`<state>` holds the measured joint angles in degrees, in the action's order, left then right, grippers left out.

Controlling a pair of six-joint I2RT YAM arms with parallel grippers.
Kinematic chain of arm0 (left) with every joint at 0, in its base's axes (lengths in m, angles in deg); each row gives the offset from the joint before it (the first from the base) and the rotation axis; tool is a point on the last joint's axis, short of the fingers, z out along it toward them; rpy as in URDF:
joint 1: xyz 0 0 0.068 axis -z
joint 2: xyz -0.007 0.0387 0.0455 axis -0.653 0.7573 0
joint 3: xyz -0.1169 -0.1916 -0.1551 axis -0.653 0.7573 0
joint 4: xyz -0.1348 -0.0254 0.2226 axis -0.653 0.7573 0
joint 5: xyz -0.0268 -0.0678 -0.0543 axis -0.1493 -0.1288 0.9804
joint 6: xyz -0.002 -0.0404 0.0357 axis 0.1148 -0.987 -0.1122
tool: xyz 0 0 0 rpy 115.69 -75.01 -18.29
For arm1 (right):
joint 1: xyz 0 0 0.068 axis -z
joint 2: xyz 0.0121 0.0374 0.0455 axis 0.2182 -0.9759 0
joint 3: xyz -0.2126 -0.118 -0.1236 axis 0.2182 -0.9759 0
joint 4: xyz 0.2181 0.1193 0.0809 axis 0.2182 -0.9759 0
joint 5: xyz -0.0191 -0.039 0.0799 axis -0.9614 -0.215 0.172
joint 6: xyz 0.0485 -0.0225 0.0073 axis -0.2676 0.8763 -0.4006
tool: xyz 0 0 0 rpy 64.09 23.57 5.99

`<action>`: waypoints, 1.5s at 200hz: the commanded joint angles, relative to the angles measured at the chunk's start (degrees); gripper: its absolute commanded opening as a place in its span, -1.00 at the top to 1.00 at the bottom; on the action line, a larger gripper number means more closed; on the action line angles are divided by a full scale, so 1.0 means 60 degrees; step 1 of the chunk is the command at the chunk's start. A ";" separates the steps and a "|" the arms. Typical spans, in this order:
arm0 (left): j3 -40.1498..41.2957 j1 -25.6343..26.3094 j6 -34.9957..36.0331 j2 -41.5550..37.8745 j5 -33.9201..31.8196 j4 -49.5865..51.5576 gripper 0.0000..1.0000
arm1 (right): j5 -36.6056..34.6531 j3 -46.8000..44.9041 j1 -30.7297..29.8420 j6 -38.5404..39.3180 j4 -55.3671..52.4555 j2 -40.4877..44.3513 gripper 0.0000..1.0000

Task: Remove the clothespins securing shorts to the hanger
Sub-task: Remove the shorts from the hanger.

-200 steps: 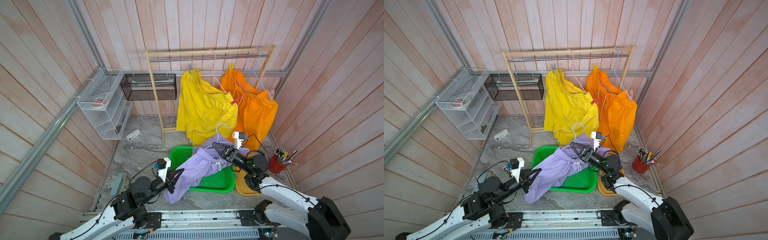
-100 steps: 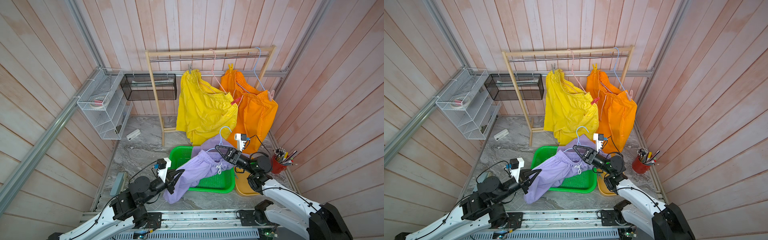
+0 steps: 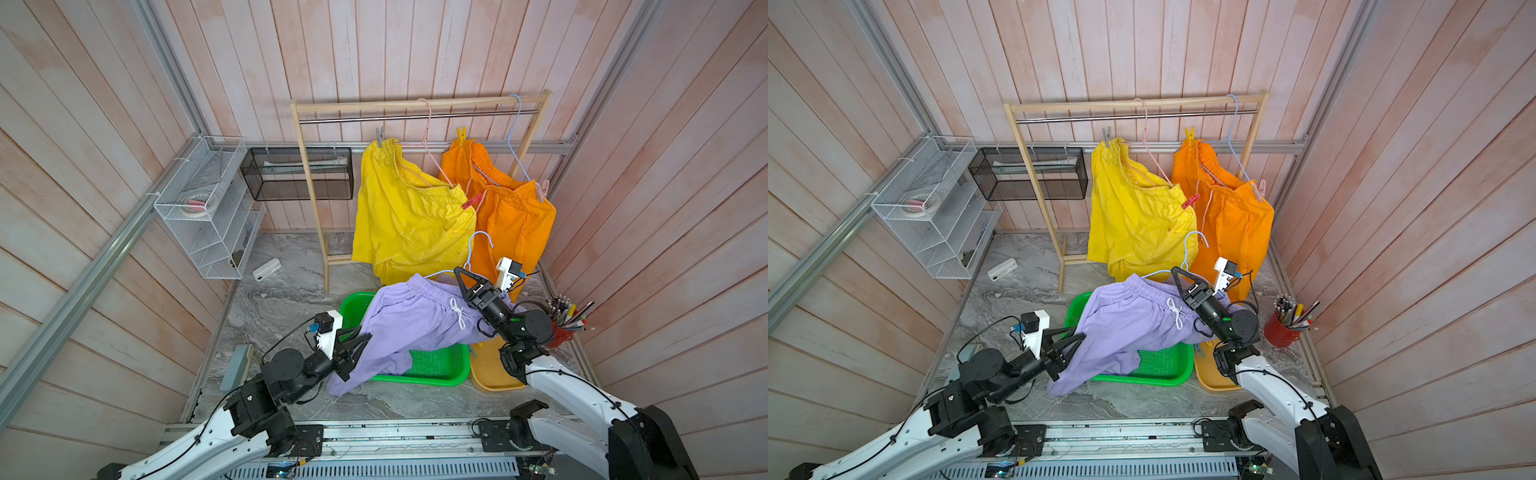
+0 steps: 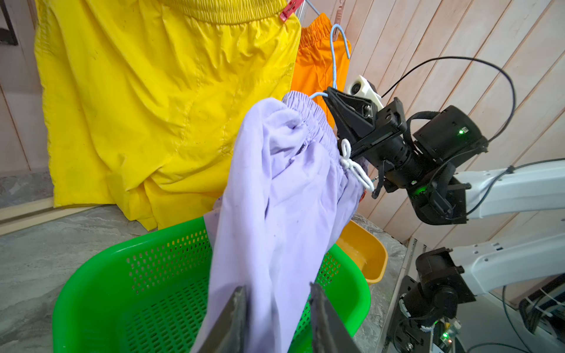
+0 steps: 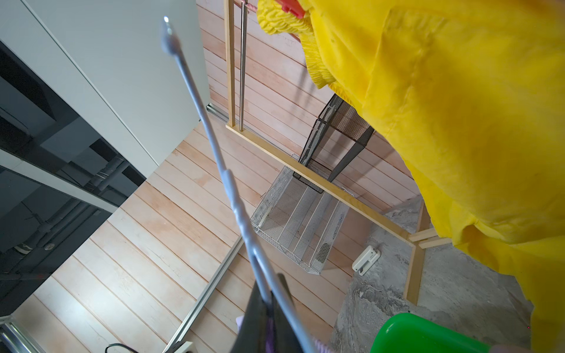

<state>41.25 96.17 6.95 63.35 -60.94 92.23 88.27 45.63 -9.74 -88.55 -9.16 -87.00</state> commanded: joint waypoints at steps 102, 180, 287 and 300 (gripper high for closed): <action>-0.0279 -0.0034 0.0460 0.1695 -0.1198 -0.1063 0.05 | 0.0010 0.0196 -0.0040 -0.0198 0.1009 0.0144 1.00; -0.0472 -0.0034 0.0211 0.1349 -0.2771 -0.0826 1.00 | -0.0105 -0.0035 -0.0040 -0.0003 0.0707 0.0436 1.00; -0.1005 -0.0380 -0.0190 -0.0420 -0.8795 0.1538 1.00 | -0.0136 -0.0905 0.0594 0.0017 0.0261 0.1483 1.00; -0.1094 -0.0384 -0.0132 -0.0419 -0.9206 0.1705 1.00 | -0.0093 -0.0961 0.0687 0.0033 0.0150 0.1635 1.00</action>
<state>37.32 95.47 7.26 62.47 -98.86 97.74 92.05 40.49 -8.67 -88.79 -9.81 -79.79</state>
